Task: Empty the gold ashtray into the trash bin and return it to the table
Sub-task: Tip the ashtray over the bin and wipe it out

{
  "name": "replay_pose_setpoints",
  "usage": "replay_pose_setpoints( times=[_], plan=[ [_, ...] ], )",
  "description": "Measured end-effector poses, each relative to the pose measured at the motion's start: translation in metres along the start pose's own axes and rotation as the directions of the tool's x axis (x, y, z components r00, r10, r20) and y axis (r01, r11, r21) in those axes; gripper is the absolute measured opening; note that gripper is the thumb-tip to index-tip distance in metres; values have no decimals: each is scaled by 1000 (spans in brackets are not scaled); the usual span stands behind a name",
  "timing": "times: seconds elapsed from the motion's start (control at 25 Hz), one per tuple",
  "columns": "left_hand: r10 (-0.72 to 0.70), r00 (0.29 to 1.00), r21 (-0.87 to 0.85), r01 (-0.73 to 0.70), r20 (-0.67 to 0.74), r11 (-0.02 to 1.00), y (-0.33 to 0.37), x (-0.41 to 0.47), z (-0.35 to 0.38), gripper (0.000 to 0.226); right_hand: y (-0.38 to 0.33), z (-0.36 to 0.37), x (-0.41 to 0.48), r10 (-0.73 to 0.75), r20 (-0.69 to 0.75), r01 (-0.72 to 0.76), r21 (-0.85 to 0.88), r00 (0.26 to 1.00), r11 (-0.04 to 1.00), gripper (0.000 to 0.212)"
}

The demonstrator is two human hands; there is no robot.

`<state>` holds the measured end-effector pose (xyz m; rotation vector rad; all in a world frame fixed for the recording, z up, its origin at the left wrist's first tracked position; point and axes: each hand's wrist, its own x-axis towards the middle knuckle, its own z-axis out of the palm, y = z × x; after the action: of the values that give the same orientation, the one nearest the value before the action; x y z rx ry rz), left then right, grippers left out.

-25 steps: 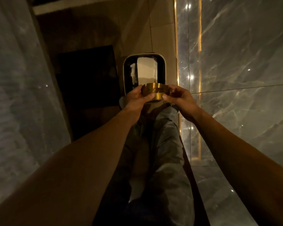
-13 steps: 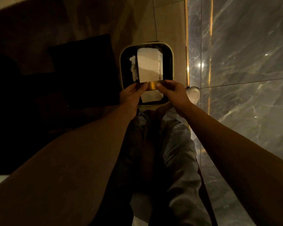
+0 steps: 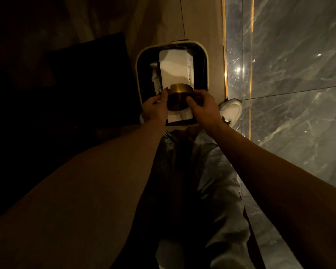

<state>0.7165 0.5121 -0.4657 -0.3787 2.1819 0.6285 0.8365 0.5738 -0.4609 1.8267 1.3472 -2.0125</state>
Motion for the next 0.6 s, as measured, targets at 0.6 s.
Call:
replay_pose_setpoints(
  times=[0.6],
  plan=[
    [310,880,482,-459,359,746,-7,-9,-21,107,-6,-1,4,-40,57,42,-28,998,999,43]
  ],
)
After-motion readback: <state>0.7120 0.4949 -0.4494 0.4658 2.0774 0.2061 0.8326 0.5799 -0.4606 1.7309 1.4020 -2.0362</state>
